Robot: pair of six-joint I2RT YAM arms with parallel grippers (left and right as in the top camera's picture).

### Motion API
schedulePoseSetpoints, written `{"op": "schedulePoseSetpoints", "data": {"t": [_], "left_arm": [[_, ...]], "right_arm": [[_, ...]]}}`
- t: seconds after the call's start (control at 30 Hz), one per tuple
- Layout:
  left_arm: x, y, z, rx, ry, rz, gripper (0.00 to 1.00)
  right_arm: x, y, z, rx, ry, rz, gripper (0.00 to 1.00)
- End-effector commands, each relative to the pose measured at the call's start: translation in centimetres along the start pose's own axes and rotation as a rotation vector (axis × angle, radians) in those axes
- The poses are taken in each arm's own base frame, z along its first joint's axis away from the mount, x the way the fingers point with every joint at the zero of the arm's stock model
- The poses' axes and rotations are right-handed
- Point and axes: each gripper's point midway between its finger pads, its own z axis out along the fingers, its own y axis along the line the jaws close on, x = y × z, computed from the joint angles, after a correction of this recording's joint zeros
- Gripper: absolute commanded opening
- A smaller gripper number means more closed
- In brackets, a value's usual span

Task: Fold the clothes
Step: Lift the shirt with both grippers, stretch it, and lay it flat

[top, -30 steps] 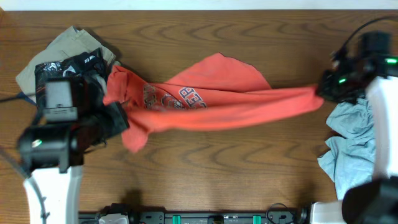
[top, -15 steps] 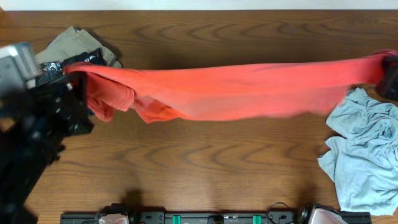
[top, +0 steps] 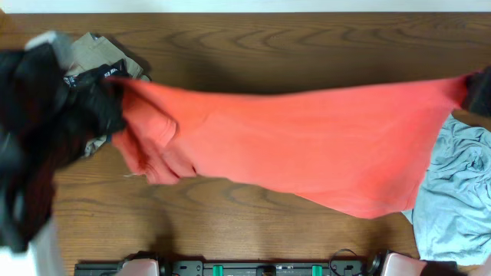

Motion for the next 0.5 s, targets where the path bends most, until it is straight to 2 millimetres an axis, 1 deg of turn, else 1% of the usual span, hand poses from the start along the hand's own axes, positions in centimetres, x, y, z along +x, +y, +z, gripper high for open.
{"op": "schedulePoseSetpoints", "data": {"t": [0.0,0.07,0.13,0.17,0.2,0.23,0.27,0.3,0.33,0.37,0.43,0.47], "left_arm": [[-0.7,1.3,5.4,-0.041,0.099,0.017,0.06],[-2.3,1.6,8.9,-0.039,0.102,0.037,0.06],[-4.3,1.6,11.6,-0.023,0.062,0.075,0.06],[-6.0,1.3,13.2,-0.005,0.014,0.086,0.06],[-7.2,1.1,14.0,0.008,-0.024,0.093,0.06],[-8.8,0.7,14.8,0.025,-0.079,0.102,0.06],[-10.9,0.1,15.4,0.053,-0.155,0.094,0.06],[-12.2,-0.4,15.4,0.075,-0.206,0.077,0.06],[-14.3,-1.2,14.8,0.112,-0.288,0.043,0.06],[-15.5,-1.8,14.2,0.138,-0.341,0.028,0.06],[-18.9,-3.8,11.4,0.216,-0.492,0.026,0.06],[-20.2,-4.7,10.0,0.245,-0.551,0.035,0.06]], "right_arm": [[-0.6,0.1,4.1,-0.014,0.074,-0.028,0.01],[-1.8,0.4,7.0,-0.029,0.079,-0.042,0.01],[-3.8,0.9,9.6,-0.05,0.036,-0.04,0.01],[-5.6,1.2,11.0,-0.066,-0.013,-0.02,0.01],[-7.0,1.5,11.9,-0.081,-0.059,0.0,0.01],[-8.5,1.9,12.4,-0.102,-0.111,0.021,0.01],[-10.7,2.5,12.7,-0.135,-0.188,0.058,0.01],[-12.0,2.9,12.6,-0.162,-0.237,0.082,0.01],[-14.0,3.6,12.0,-0.21,-0.315,0.108,0.01],[-15.5,4.1,11.2,-0.244,-0.375,0.119,0.01],[-18.4,5.1,8.6,-0.305,-0.51,0.122,0.01],[-19.4,5.3,7.3,-0.32,-0.561,0.122,0.01]]}}
